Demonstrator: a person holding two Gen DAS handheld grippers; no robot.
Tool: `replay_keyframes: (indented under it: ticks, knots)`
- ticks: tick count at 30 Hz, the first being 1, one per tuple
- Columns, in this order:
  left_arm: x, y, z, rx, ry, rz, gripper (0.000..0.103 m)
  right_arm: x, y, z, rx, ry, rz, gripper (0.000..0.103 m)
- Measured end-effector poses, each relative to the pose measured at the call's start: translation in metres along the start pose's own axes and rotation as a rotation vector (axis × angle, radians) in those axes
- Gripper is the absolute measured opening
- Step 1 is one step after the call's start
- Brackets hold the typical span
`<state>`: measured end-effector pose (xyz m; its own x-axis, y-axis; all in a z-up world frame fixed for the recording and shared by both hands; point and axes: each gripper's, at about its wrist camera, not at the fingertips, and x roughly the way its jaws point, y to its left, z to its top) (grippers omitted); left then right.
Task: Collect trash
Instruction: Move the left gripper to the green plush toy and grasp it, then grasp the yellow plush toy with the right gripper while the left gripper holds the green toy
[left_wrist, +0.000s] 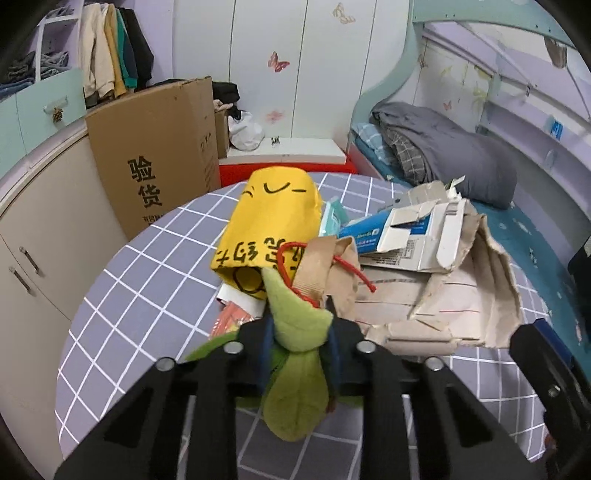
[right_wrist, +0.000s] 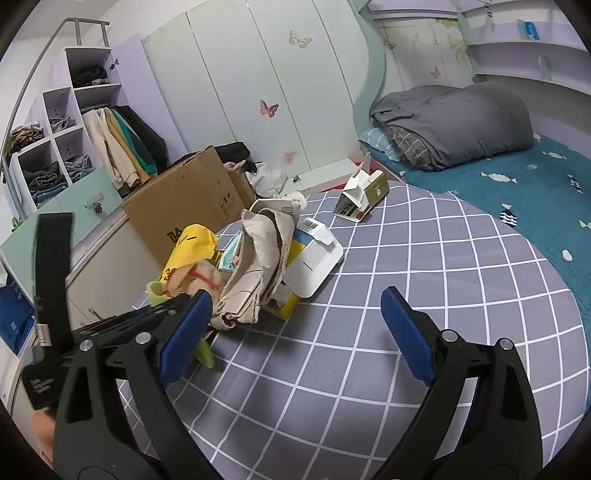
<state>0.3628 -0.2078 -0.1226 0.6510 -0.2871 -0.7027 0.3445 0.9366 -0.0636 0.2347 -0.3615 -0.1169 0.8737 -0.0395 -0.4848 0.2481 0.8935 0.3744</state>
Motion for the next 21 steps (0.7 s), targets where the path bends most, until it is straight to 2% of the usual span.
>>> replay_keyframes:
  ticks: [6, 9, 15, 21]
  knots:
    - [-0.045, 0.018, -0.007, -0.028, -0.078, -0.074, 0.020, -0.004, 0.003, -0.001, -0.003, -0.003, 0.001, 0.091]
    - [-0.072, 0.032, -0.010, -0.048, -0.126, -0.086, 0.020, -0.013, 0.014, -0.001, -0.026, -0.022, 0.012, 0.091]
    - [-0.105, 0.072, -0.022, -0.080, -0.172, -0.006, 0.020, -0.019, 0.058, -0.007, -0.122, -0.009, 0.052, 0.091]
    - [-0.115, 0.120, -0.028, -0.147, -0.175, 0.077, 0.020, -0.003, 0.108, -0.009, -0.230, 0.032, 0.070, 0.091]
